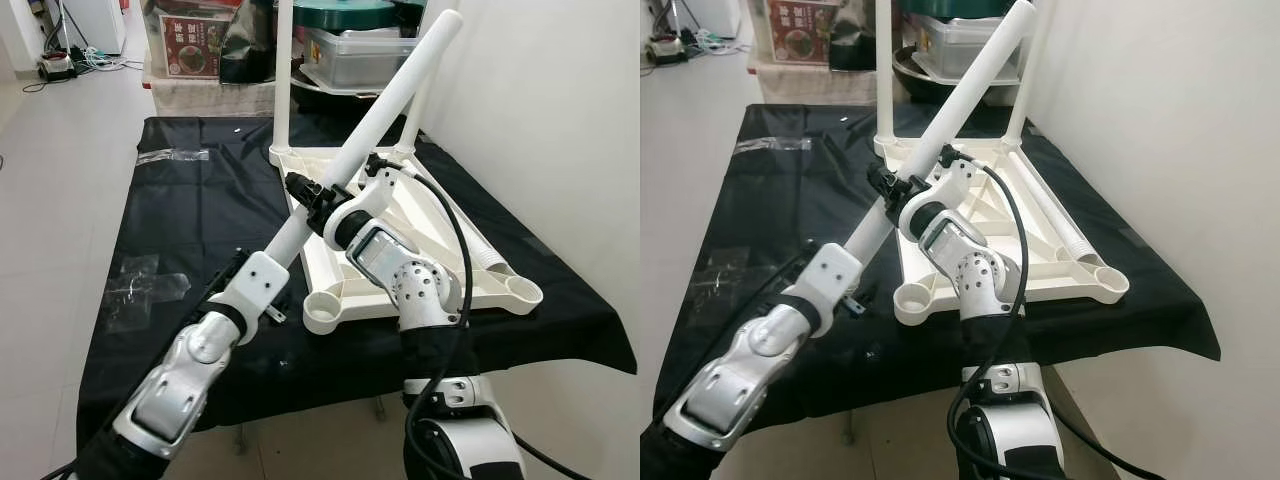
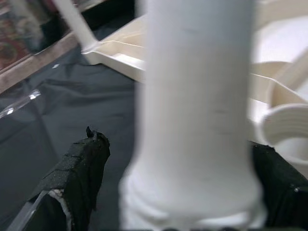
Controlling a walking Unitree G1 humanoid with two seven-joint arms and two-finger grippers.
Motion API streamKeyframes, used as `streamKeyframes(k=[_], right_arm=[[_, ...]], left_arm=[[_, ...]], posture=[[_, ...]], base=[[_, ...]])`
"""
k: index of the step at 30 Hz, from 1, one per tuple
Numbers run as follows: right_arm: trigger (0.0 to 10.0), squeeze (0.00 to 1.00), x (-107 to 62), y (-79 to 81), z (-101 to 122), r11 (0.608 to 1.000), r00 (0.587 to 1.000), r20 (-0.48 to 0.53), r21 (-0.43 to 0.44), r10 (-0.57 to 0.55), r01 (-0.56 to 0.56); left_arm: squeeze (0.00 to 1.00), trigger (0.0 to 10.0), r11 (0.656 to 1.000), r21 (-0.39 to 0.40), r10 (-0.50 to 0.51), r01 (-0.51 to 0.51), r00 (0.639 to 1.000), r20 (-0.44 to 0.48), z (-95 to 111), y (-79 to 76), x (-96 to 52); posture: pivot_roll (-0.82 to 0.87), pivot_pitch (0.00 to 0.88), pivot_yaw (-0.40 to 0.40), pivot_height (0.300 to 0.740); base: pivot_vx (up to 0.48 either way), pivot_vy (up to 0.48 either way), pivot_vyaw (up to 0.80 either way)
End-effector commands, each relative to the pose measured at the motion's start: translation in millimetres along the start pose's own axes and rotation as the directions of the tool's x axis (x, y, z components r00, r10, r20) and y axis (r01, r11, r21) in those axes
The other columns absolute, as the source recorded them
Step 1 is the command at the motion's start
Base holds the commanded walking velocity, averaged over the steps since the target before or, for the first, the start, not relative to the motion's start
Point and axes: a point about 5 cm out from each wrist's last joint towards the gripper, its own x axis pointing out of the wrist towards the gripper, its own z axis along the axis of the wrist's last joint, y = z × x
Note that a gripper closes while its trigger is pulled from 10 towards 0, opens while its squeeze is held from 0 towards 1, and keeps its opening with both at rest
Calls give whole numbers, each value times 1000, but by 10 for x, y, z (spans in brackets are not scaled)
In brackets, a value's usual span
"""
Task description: Building children table
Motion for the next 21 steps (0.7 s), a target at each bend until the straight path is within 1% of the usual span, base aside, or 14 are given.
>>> streamKeyframes(k=[1,2,4,6,7,8,9,11,12,13,14,15,17,21], right_arm=[[0,0,58,125,-365,990,999,-35,136,24,-19],[0,0,58,125,-365,990,999,-35,136,24,-19],[0,0,94,-7,-160,995,999,23,96,-32,29],[0,0,94,-7,-160,995,999,23,96,-32,29],[0,0,116,-170,138,995,989,111,45,-99,94],[0,0,116,-170,138,995,989,111,45,-99,94],[0,0,118,-217,239,993,984,139,34,-115,112],[0,0,102,-317,521,987,961,234,-34,-147,159],[0,0,102,-317,521,987,961,234,-34,-147,159],[0,0,90,-351,633,983,951,265,-45,-159,177],[0,0,90,-351,633,983,951,265,-45,-159,177],[0,0,82,-370,703,981,945,283,-48,-166,187],[0,0,67,-389,843,981,931,316,-1,-181,192],[0,0,61,-362,941,985,923,346,40,-169,165]], left_arm=[[1000,10000,1000,-18,6,-6,1000,13,9,53,-53],[1000,10000,1000,-18,6,-6,1000,13,9,53,-53],[1000,10000,999,-30,17,-17,1000,23,8,98,-139],[1000,10000,999,-30,17,-17,1000,23,8,98,-139],[1000,10000,997,-74,37,-35,999,27,-42,178,-246],[1000,10000,997,-74,37,-35,999,27,-42,178,-246],[1000,10000,995,-91,42,-39,999,32,-56,202,-281],[1000,10000,991,-106,-75,81,996,56,-51,106,-404],[1000,10000,991,-106,-75,81,996,56,-51,106,-404],[0,10000,989,-107,-97,102,994,47,-106,99,-458],[0,10000,989,-107,-97,102,994,47,-106,99,-458],[0,10000,988,-108,-106,109,994,38,-147,101,-493],[0,10000,988,-130,-84,87,996,28,-200,133,-544],[0,10000,988,-145,-53,56,998,23,-218,150,-569]], posture=[[111,0,-100,740],[111,0,-100,740],[111,0,-97,740],[111,0,-97,740],[109,0,-101,740],[109,0,-101,740],[109,0,-101,740],[121,0,-108,740],[121,0,-108,740],[121,0,-109,740],[121,0,-109,740],[120,0,-109,740],[120,0,-111,740],[122,0,-111,740]], base=[[0,0,0],[0,0,0],[0,0,0],[0,0,0],[0,0,0],[0,0,0],[0,0,0],[0,0,0],[0,0,0],[0,0,0],[0,0,0],[0,0,0],[0,0,0],[0,0,0]])
